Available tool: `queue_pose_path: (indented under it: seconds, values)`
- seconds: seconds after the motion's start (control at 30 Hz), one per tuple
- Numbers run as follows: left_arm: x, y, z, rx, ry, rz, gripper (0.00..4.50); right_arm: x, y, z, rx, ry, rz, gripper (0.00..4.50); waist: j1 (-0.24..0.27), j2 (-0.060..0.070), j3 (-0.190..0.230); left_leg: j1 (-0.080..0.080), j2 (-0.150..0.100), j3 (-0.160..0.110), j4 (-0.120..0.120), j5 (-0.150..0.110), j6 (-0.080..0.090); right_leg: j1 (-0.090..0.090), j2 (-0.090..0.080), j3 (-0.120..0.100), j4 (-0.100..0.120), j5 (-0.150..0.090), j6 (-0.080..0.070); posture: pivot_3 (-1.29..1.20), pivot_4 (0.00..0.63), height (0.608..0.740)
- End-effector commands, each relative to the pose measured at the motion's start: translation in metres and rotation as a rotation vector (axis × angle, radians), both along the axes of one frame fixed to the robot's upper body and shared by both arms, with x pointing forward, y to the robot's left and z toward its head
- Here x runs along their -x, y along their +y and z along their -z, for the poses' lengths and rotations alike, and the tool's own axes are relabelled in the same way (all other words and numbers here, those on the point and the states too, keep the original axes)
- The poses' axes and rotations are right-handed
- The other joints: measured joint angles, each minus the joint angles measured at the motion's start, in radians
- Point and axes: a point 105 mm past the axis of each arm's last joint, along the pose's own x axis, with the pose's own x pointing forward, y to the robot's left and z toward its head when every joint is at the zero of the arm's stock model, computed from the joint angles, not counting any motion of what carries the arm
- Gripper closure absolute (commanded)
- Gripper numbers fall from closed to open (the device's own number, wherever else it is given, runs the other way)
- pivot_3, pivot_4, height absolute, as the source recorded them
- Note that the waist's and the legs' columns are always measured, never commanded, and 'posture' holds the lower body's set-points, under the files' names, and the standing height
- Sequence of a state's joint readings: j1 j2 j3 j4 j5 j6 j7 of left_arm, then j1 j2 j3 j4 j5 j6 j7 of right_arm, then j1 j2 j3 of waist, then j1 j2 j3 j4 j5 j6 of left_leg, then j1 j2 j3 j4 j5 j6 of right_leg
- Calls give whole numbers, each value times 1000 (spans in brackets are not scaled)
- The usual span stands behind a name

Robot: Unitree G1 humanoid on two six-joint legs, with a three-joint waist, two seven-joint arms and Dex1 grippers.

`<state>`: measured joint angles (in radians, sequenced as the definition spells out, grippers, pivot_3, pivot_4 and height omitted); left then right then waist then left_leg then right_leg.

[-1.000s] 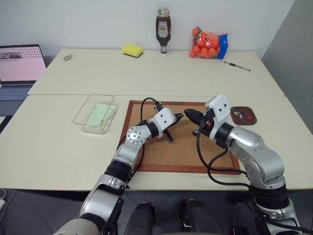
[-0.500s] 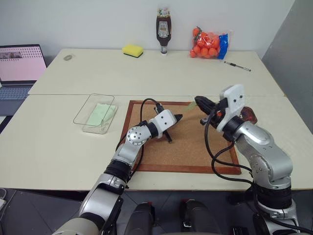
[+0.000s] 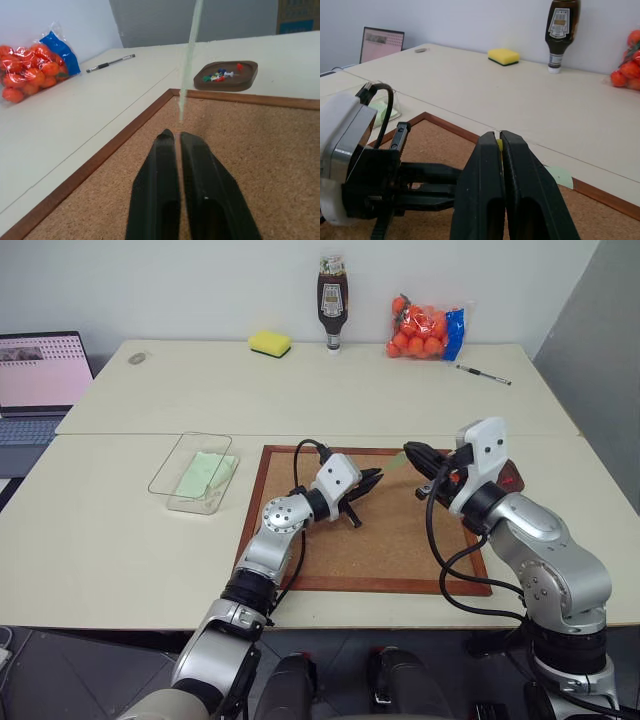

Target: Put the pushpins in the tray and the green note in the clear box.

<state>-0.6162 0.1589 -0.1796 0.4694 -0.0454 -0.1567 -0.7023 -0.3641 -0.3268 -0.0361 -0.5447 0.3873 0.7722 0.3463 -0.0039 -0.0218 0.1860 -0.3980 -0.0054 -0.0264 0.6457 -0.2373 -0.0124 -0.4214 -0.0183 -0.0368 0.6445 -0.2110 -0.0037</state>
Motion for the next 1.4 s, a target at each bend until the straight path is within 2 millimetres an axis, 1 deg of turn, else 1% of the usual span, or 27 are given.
queue_pose_path:
  seconds: [0.03,0.17,0.3,0.37,0.43,0.67,0.9,1.03,1.1,1.27,1.4]
  values:
    - [-3,10,-20,42,-20,-1,3285,-1,4,-13,-10,-50,-19,4500,1,0,0,0,0,0,0,0,0,0,0,0,0,0,0,0,150,740]
    - [0,13,-21,46,14,39,2444,-7,8,-14,0,-51,-32,4500,1,0,0,0,-1,1,1,0,0,0,0,0,0,0,0,0,150,740]
    - [6,4,-24,79,9,67,1620,-8,15,-15,0,-52,-67,4500,2,0,0,-1,-1,0,0,0,0,0,0,0,-1,0,0,0,150,740]
    - [9,-1,-25,66,-11,89,1162,-7,19,-16,0,-51,-82,4500,2,0,0,-1,-1,0,0,0,0,0,0,0,-1,0,0,0,150,740]
    - [10,-3,-25,57,-20,93,850,-7,21,-16,0,-50,-90,4500,2,0,0,-1,-1,1,0,0,0,0,0,1,-1,0,0,0,150,740]
    - [-1,-6,-27,30,-40,51,850,-3,27,-14,7,-43,-122,4500,2,0,0,0,0,0,0,0,0,0,0,0,0,0,0,0,150,740]
    - [-10,-12,-33,43,-31,25,850,-1,32,-13,15,-39,-144,4500,2,0,0,-1,-1,1,0,0,0,0,0,0,-1,0,0,0,150,740]
    - [-11,-13,-33,40,-32,32,1361,0,33,-12,17,-38,-150,4500,1,0,0,-1,-1,0,0,0,0,0,0,0,-1,0,0,0,150,740]
    - [-10,-13,-33,37,-30,38,1798,0,34,-12,17,-39,-151,4500,1,0,0,-1,-1,0,0,0,0,0,0,0,0,0,0,0,150,740]
    - [-10,-13,-30,35,-17,38,2686,1,36,-13,17,-40,-157,4500,1,0,0,-1,-1,0,0,0,0,0,0,0,0,0,0,0,150,740]
    - [-11,-13,-30,36,-14,32,3580,1,36,-12,19,-38,-160,4500,1,0,0,-1,-1,0,0,0,0,0,0,0,0,0,0,0,150,740]
